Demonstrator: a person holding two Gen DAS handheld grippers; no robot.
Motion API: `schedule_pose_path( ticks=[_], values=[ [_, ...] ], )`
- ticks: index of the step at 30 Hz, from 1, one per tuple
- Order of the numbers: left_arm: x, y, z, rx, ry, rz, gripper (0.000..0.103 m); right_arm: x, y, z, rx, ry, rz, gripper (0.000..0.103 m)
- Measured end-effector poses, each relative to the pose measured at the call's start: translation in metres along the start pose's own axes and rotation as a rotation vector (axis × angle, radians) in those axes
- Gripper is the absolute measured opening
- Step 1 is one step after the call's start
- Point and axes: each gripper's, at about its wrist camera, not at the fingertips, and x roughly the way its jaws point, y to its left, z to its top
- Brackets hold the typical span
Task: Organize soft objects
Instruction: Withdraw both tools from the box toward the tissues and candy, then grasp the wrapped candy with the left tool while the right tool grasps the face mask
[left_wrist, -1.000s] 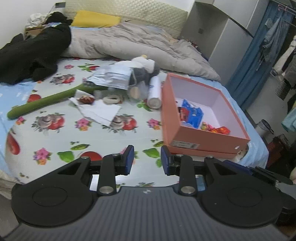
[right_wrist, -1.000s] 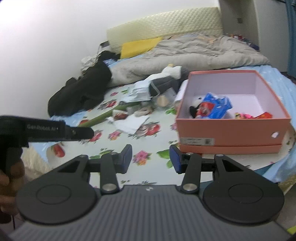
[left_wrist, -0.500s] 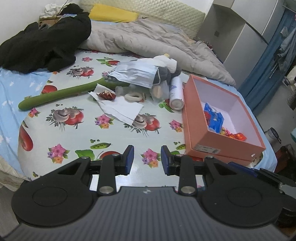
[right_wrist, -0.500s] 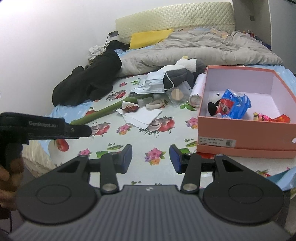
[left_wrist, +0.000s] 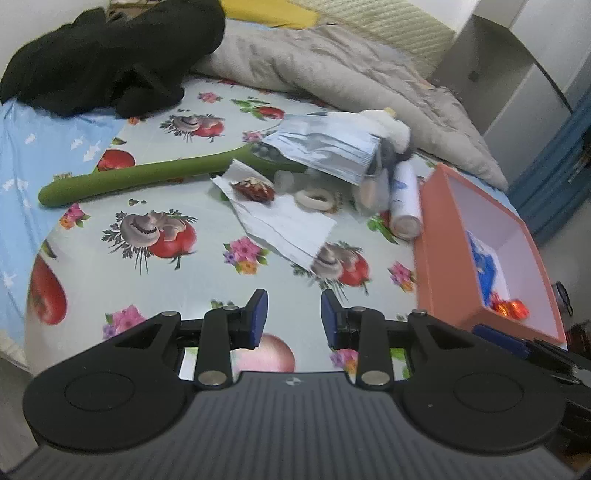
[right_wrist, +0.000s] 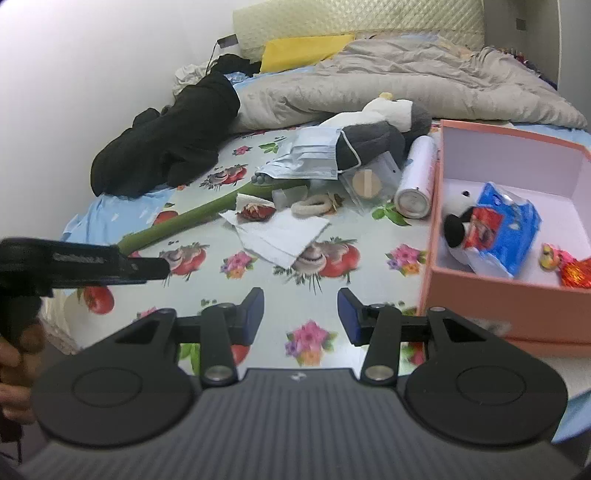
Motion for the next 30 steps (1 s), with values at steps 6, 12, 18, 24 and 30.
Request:
schedule_pose_path(
  ticks=[6,12,18,24,30],
  values=[
    [0.043,0.003,0.033,-0.007,0.039,0.045,0.037,0.023,-0.01,0.03,-0.014,-0.001,0.046,0.047],
    [0.066,-0.008,0.063,0.004,0.105,0.007,0.037,0.051,-0.022,0.061,-0.14,0.077,0.049,0.047],
    [0.074,-0.015,0.087,0.069,0.176,0.065,0.037,0.067,-0.038,0.096,-0.161,0.093,0.058,0.047],
    [0.081,-0.007,0.105,0.049,0.264,0.149,0.037,0.079,-0.052,0.129,-0.166,0.126,0.051,0.047],
    [0.066,-0.029,0.126,0.115,0.219,0.12,0.037,0.084,-0.053,0.166,-0.153,0.134,0.067,0.047]
  ],
)
